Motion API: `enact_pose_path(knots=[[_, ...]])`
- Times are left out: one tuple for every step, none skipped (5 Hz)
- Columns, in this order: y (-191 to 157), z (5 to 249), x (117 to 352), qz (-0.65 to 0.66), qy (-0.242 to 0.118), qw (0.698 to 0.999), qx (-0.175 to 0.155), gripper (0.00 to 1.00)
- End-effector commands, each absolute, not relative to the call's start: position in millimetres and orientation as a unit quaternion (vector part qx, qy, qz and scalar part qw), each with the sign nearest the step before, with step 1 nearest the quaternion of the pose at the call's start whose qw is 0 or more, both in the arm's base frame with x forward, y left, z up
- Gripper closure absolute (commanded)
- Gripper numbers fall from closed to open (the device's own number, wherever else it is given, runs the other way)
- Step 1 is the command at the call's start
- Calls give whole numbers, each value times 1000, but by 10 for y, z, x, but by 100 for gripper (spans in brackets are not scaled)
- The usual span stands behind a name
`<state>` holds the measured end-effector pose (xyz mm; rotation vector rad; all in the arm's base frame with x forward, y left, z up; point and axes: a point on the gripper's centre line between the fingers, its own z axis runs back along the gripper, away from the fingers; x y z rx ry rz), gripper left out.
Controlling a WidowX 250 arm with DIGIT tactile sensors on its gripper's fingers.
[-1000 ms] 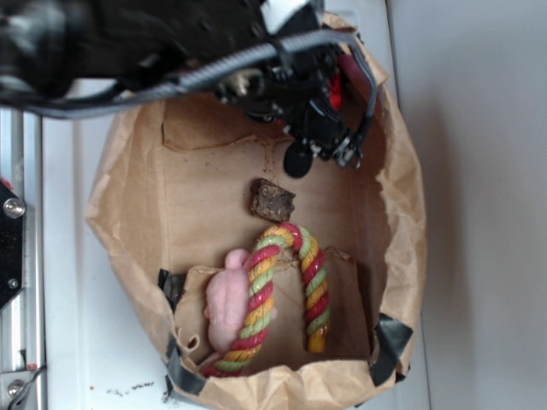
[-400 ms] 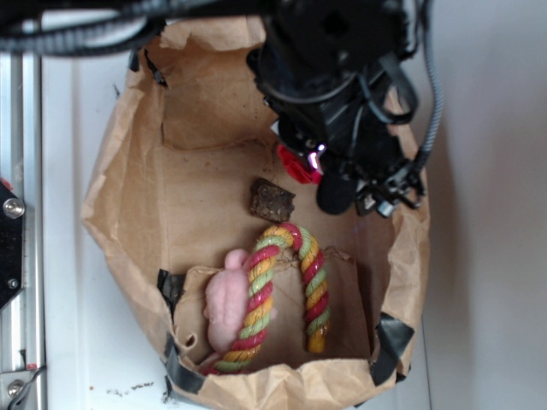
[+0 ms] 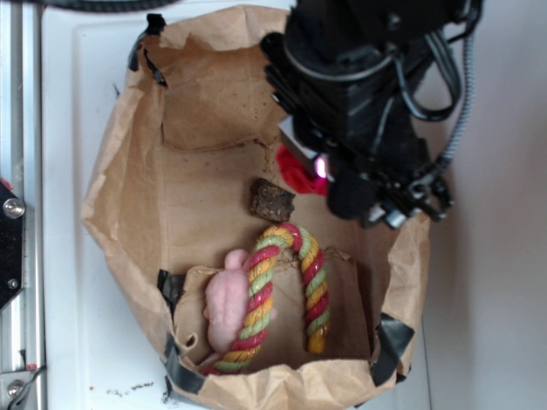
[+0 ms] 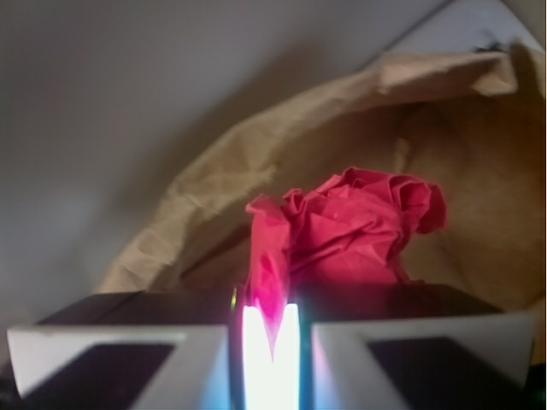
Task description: Grab the red paper.
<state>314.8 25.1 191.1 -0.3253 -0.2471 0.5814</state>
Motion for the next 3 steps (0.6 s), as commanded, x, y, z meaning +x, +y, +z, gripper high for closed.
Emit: enact_pose_path(knots=[[-294,2506,2447,271,-132,946,-118,100],[-412,2532,2282,269,-154,944,-109,100],[-401,2498,2273,270,-156,945,-102,100]])
